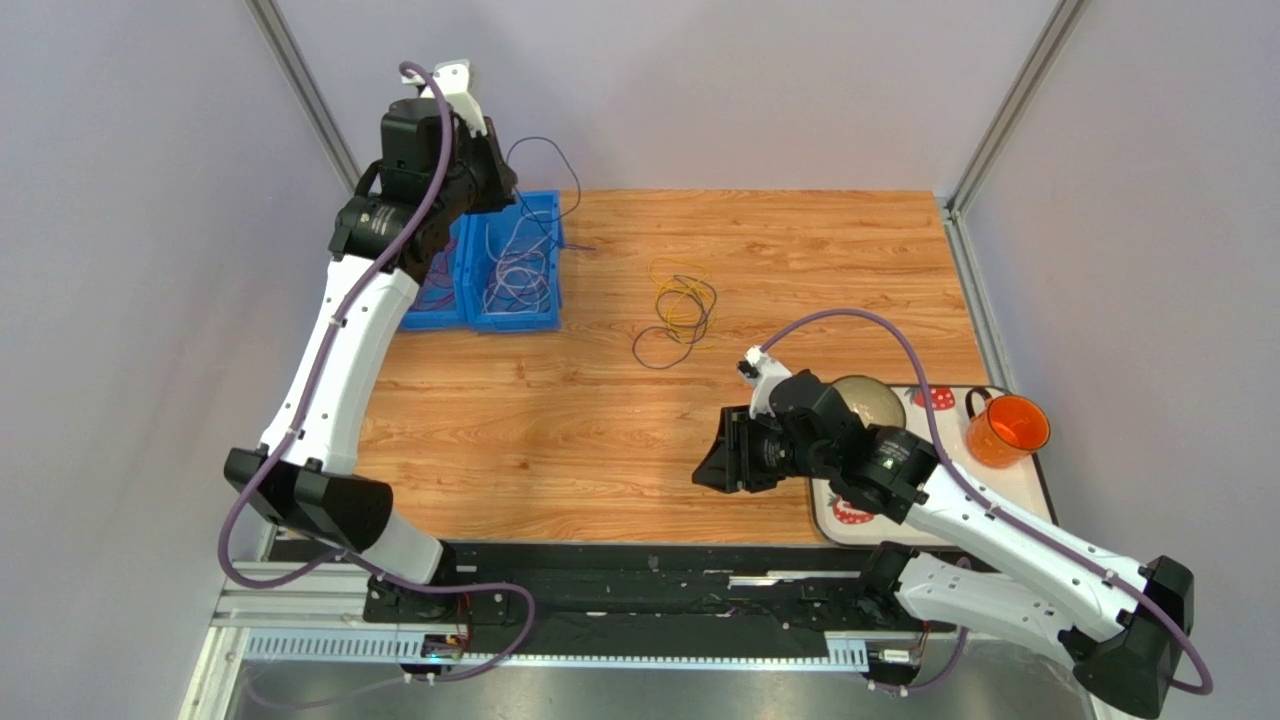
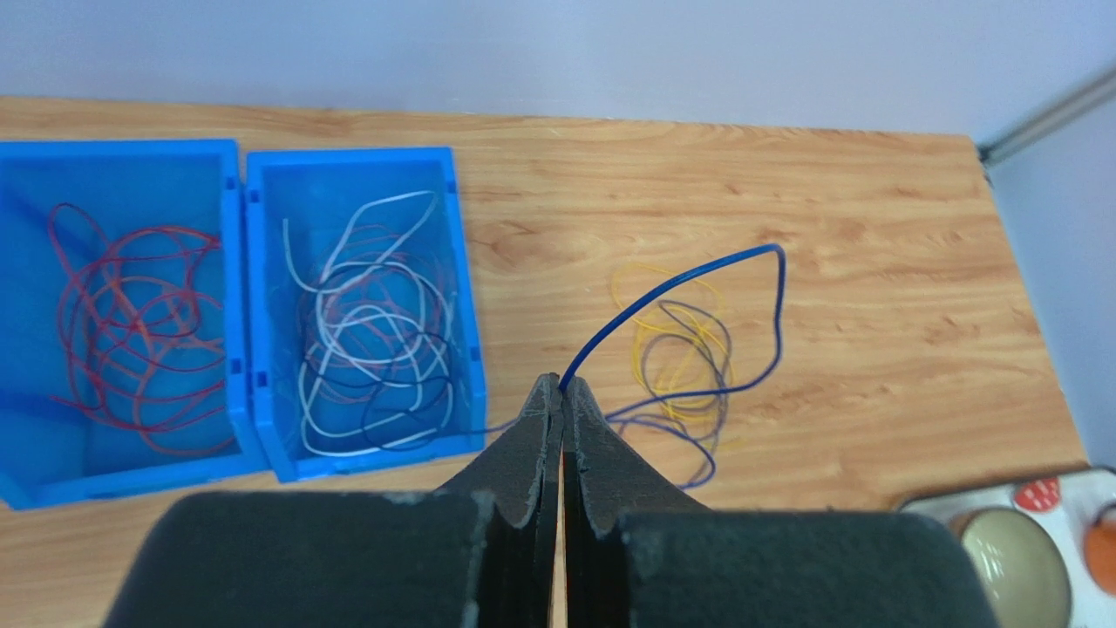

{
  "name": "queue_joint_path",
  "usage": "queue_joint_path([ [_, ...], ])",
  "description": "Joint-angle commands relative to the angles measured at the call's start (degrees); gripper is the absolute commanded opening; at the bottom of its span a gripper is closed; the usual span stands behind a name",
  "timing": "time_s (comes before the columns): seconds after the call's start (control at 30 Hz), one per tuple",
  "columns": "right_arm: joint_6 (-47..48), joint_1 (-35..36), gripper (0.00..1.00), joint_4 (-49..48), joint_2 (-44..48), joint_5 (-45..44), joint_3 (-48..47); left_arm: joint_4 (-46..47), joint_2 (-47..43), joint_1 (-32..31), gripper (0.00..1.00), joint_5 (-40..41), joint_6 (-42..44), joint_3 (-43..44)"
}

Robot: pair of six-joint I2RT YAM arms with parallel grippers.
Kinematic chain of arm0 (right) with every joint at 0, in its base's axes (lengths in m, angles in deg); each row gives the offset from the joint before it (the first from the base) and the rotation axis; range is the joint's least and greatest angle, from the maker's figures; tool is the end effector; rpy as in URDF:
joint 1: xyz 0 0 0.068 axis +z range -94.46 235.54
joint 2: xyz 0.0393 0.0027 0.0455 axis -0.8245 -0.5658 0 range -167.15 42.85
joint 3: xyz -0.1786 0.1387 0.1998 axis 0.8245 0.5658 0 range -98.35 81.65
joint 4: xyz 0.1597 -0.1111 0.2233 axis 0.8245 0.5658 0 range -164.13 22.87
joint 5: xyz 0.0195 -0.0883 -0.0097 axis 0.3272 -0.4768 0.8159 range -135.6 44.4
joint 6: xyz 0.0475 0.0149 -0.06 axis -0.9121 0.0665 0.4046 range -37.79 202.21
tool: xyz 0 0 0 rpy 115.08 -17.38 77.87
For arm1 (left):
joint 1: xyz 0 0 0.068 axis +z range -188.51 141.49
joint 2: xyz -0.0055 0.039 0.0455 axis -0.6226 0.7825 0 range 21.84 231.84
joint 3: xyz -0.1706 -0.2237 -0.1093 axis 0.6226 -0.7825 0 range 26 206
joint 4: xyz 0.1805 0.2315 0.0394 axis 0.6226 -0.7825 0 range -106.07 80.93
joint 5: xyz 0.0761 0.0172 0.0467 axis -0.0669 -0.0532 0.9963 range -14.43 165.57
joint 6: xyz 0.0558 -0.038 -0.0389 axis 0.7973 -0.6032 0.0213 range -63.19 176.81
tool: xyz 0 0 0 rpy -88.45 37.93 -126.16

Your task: Untangle the cables

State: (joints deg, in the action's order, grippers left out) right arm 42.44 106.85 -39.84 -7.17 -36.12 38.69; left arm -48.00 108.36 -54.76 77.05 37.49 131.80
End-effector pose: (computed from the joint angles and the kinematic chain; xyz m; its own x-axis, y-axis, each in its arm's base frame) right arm 0.1308 0.1811 0.2713 -0.8593 -0.0636 -0.5075 -0.3870 0.7296 0.5639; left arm 0.3660 -0.1049 0.5093 -0.3896 -0.2309 -0.8916 0.1351 0.9432 -0.3034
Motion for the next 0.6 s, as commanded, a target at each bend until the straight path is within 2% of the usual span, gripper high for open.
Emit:
queue_joint_path([
  [0.0,1.4,0.2,0.42,-0.3,-0.7,-1.1,-1.4,-0.2,3.6,3.0,0.0,2.5,1.6,4.0],
  [0.23,2.4,0.2,0.42,-0.4,-2.7,-0.8,-2.0,-2.0,12.6,8.0,0.0,2.7,0.8,10.5],
  [0.37,2.9,0.2,0.42,-0.5,-3.7,-1.0,-2.0,-0.7,15.3,9.4,0.0,2.5,-0.6,10.8],
  [0.47,3.0,0.3,0.42,-0.6,-4.2,-0.8,-2.0,-3.8,18.8,10.9,0.25,0.4,-2.7,13.4],
  [0.5,3.1,0.2,0.42,-0.7,-4.6,-0.7,-2.0,-5.2,19.8,11.4,0.38,0.5,-3.4,14.6],
  [0.57,3.2,0.2,0.42,-0.7,-4.7,-0.5,-2.1,-7.7,21.8,11.9,0.48,-0.2,-4.3,16.7],
])
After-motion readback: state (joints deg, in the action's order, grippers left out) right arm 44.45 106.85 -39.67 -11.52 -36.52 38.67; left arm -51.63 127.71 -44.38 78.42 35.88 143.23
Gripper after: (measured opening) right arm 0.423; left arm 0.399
